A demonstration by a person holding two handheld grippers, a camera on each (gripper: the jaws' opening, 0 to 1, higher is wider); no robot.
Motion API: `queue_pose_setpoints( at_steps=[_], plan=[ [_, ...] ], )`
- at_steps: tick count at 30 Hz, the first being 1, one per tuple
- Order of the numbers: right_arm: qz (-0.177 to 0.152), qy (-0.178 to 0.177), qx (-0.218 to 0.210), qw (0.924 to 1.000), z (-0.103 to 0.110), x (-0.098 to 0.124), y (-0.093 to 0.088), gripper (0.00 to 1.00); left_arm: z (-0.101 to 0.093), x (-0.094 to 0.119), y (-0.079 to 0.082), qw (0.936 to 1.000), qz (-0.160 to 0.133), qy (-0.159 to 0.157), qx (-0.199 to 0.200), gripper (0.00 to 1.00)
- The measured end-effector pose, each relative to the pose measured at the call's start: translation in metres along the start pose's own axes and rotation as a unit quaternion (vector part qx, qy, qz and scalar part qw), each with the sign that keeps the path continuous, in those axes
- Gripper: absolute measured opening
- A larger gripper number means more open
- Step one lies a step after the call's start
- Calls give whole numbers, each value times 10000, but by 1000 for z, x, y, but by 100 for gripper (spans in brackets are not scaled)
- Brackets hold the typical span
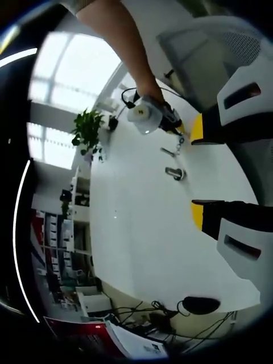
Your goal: Place the washer onto the threaded stud by aligning its center hole with the stud, sliding it down to the base, and recovering from edge contact or off-axis alignment until the washer reaches the visible bottom stop.
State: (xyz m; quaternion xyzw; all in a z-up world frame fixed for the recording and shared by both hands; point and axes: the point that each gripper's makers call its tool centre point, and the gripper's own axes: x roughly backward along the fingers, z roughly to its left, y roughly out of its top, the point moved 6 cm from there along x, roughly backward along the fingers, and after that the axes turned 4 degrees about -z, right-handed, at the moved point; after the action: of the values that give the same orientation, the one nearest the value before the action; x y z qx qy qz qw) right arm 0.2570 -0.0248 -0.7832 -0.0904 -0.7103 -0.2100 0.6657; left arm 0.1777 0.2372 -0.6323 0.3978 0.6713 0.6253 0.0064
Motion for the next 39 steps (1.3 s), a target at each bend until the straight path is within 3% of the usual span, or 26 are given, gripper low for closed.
queue_pose_setpoints(
  at_steps=[4, 20, 25, 32, 39],
  plan=[
    [-50, -42, 91, 9999, 0, -1, 0, 14, 1, 0, 0, 10000, 17, 15, -31, 36],
    [-244, -91, -233, 9994, 1, 0, -1, 13, 5, -2, -1, 9999, 64, 95, 20, 37],
    [-338, -237, -52, 9991, 4, 1, -3, 13, 6, -3, -2, 9999, 94, 88, 51, 37],
    [-522, -241, -433, 9974, -4, 11, -5, 13, 6, -1, -1, 9998, 78, 153, 34, 36],
    [-930, -233, -705, 9929, -15, 31, 9, 13, 5, -1, -1, 9999, 80, 125, -44, 36]
  ],
)
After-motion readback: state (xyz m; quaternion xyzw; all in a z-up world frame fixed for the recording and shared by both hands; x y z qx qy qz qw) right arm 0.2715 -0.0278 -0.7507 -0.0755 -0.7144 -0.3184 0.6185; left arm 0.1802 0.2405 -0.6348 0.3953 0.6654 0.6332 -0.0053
